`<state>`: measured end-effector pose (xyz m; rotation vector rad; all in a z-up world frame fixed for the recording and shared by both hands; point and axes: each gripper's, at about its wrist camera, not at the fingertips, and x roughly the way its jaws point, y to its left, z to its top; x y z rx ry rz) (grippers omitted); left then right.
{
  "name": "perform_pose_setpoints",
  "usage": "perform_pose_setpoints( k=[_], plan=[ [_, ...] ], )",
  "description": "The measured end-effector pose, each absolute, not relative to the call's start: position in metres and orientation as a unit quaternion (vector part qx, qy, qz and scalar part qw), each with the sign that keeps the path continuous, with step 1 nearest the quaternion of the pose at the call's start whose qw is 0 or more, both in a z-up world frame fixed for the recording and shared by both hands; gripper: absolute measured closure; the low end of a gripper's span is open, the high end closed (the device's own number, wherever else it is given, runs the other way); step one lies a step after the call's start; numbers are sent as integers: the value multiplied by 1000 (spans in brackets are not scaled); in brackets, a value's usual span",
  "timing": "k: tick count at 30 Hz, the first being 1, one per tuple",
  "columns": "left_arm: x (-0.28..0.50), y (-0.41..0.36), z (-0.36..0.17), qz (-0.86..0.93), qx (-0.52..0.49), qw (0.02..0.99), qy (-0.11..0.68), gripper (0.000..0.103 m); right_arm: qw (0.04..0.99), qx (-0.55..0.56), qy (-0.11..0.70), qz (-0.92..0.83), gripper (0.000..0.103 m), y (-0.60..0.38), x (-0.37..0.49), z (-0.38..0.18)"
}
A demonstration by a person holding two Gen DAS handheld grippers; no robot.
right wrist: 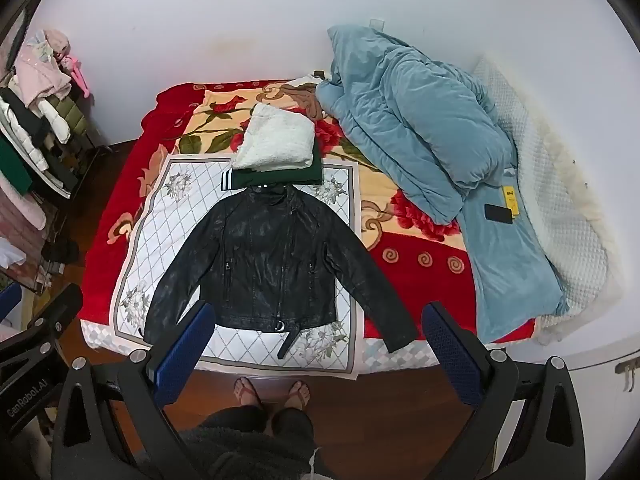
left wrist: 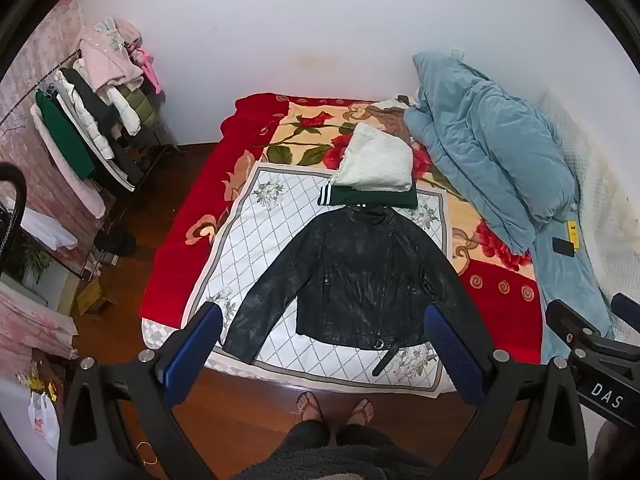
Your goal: Fold large clothes
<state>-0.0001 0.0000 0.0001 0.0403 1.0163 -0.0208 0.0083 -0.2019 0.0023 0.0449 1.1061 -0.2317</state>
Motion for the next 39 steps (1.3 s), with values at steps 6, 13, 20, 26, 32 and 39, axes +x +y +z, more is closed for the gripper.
perform_pose_setpoints(
  k=[6, 13, 20, 26, 32, 39],
  plan=[
    [0, 0, 0, -12, 17, 873, 488, 0, 844, 21, 525, -109, 0, -201, 8, 5],
    [0, 0, 0, -12, 15, 873, 487, 0, 845, 18, 524, -110, 0, -201, 8, 7],
    [0, 0, 0, -12, 15, 874, 486, 0, 845, 18, 523, -112, 0, -202, 8, 6],
    [1, -2, 7, -13, 15, 874, 485, 0, 845, 16, 523, -112, 0, -200, 9, 12],
    [7, -2, 13, -12, 17, 874, 485, 0, 846, 18, 522, -111, 0, -200, 6, 9],
    [8, 1, 16, -12, 18, 874, 485, 0, 846, 17, 521, -110, 0, -196, 8, 13]
  ],
)
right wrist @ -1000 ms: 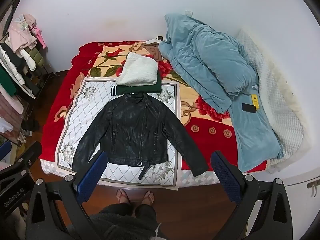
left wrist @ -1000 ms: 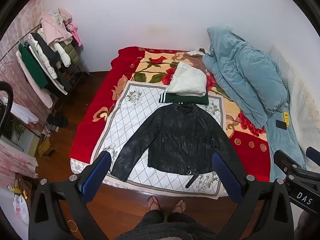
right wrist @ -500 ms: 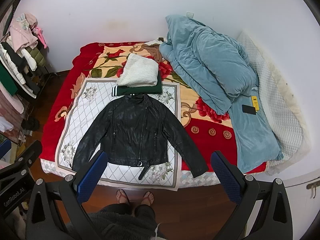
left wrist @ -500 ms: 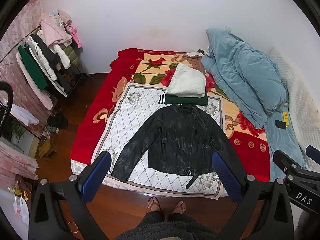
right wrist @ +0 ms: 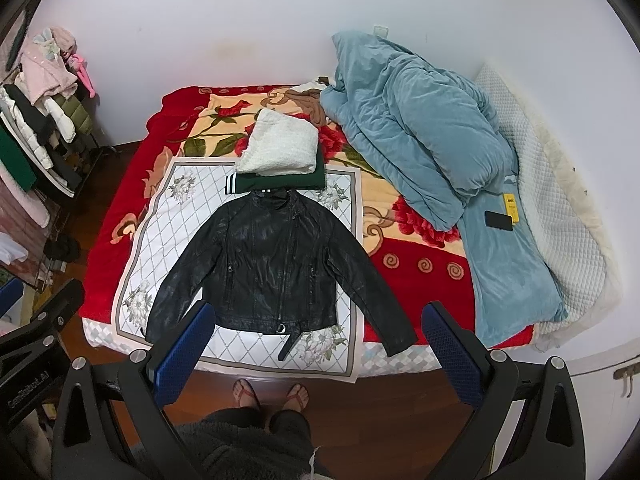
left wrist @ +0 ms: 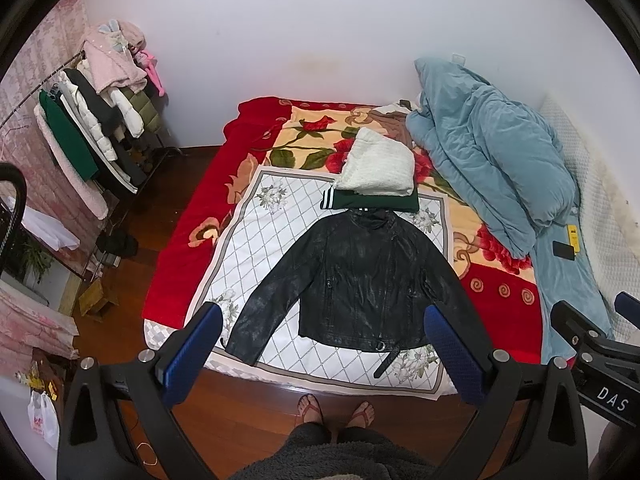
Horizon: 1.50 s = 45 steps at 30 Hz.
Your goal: Fold large clothes
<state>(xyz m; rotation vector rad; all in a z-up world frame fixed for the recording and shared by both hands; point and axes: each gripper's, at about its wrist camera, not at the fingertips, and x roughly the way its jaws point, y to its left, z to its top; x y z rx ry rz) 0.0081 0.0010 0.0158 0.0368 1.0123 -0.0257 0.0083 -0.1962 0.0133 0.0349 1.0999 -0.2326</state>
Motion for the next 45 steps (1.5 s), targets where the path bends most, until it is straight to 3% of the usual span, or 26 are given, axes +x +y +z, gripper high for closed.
perform_pose_setpoints(
  k=[45],
  plan=[
    [7, 20, 22, -10, 15, 879, 477, 0, 848, 18, 519, -108, 0, -184, 13, 27]
  ],
)
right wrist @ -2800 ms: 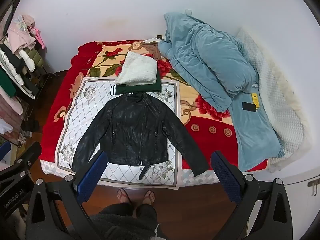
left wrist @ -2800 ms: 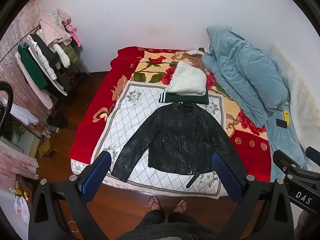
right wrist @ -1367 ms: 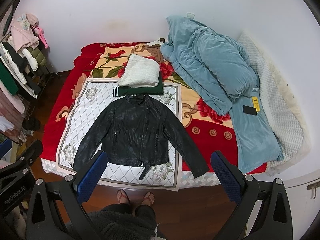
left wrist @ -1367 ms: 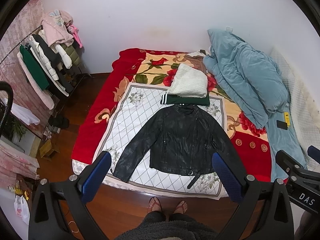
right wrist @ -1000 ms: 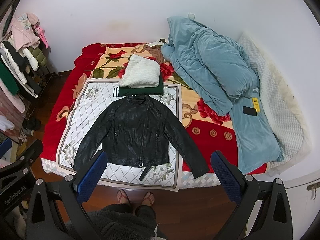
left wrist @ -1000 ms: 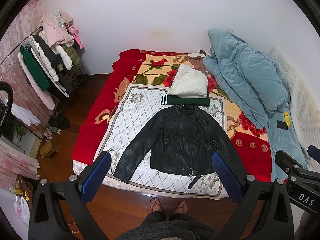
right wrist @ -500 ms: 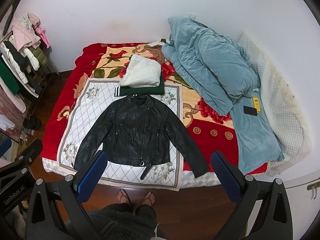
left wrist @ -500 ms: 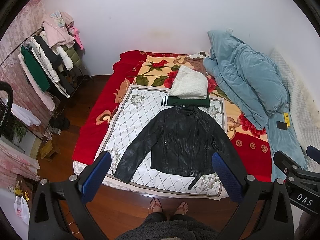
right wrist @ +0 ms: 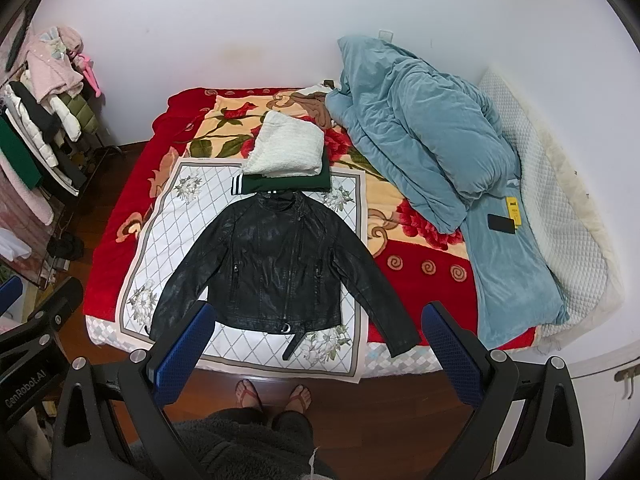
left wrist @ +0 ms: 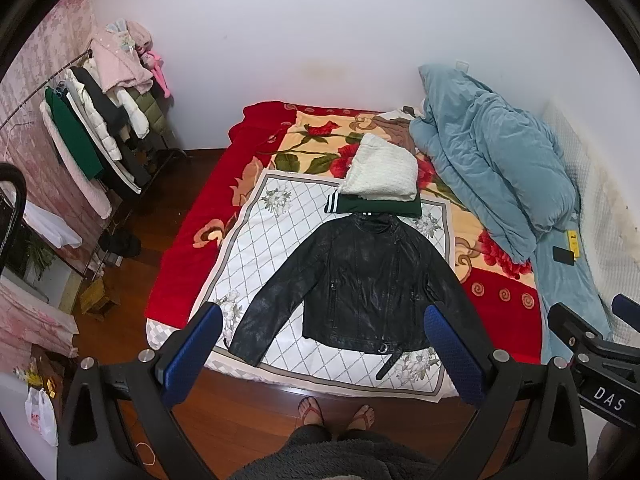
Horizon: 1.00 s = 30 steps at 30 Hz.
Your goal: Fold large clothes
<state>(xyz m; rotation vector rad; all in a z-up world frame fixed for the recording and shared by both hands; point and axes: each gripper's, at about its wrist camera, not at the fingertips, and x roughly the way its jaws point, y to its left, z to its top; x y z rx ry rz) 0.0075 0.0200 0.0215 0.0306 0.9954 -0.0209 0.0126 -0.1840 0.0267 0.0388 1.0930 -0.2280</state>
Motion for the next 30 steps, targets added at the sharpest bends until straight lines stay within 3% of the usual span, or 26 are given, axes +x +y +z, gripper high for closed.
perform_pose_setpoints(
  k=[14, 18, 27, 28, 30],
  plan=[
    [24, 19, 22, -17, 16, 879, 477, 0, 845, 29, 521, -115, 0, -181, 18, 28],
    [61, 17, -7, -14, 34, 887, 461, 0, 844, 63, 515, -136, 0, -190, 31, 9],
    [155, -1, -148, 34, 87, 875, 475, 0, 781, 157, 548, -253, 0, -292, 82, -157],
    [162, -6, -166, 43, 93, 871, 481, 0, 769, 175, 555, -264, 1, -308, 83, -183],
    [174, -14, -198, 54, 99, 864, 490, 0, 742, 217, 567, -283, 14, -343, 84, -238]
  ],
)
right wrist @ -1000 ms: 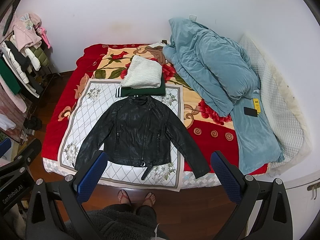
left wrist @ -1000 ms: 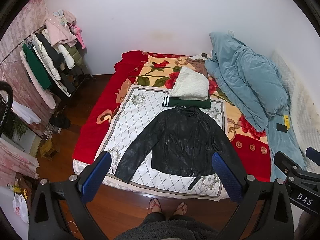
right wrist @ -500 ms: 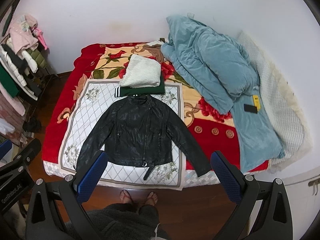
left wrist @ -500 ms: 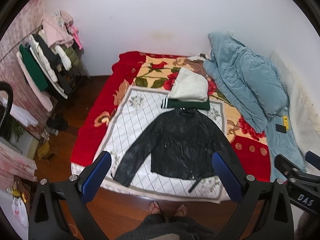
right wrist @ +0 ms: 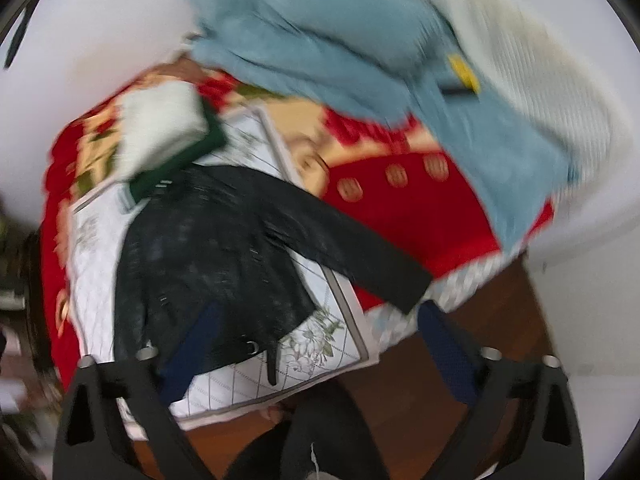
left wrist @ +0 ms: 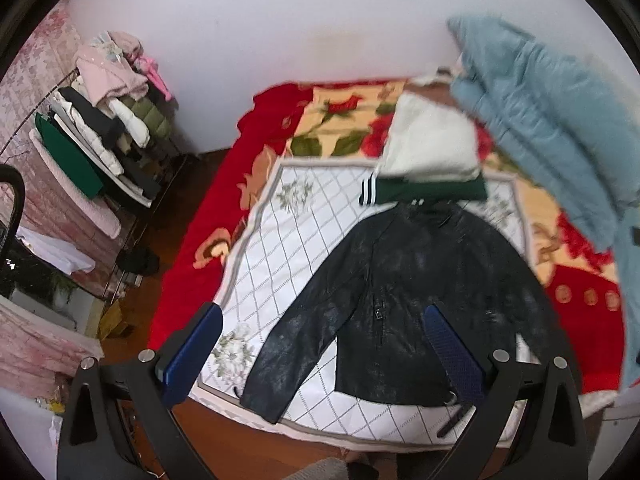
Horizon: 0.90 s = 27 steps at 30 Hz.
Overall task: Fold large clothes
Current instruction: 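Reach both grippers down to the black leather jacket's sleeves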
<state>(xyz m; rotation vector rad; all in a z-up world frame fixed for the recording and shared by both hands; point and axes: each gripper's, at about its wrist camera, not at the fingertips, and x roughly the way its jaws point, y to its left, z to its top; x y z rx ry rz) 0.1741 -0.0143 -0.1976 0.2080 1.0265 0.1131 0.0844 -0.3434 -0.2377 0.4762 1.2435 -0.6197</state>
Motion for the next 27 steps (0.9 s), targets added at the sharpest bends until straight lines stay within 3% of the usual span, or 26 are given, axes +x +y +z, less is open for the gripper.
perform_pose_setpoints(
  k=[1, 2, 10, 16, 20, 21, 22, 23, 27],
  plan=[
    [182, -21, -217, 62, 104, 859, 498, 0, 728, 239, 575, -288, 27, -360, 83, -266],
    [194, -31, -243, 71, 107, 852, 507, 0, 706, 275, 583, -294, 33, -383, 79, -302],
    [221, -91, -384, 79, 133, 801, 578, 0, 583, 503, 547, -329, 32, -498, 0, -513],
    [224, -135, -471, 56, 168, 765, 619, 0, 492, 650, 495, -300, 32, -504, -25, -645],
    [235, -152, -505, 44, 170, 758, 628, 0, 473, 710, 411, -320, 34, -496, -27, -683],
    [236, -155, -510, 41, 169, 758, 628, 0, 477, 710, 390, -340, 40, -496, -29, -682],
    [238, -158, -514, 40, 170, 759, 627, 0, 489, 704, 365, -363, 52, -496, -30, -677],
    [240, -161, -519, 36, 170, 760, 627, 0, 499, 697, 345, -383, 55, -494, -30, -672],
    [247, -168, -533, 32, 169, 759, 628, 0, 516, 687, 332, -389, 53, -488, -19, -684]
  ],
)
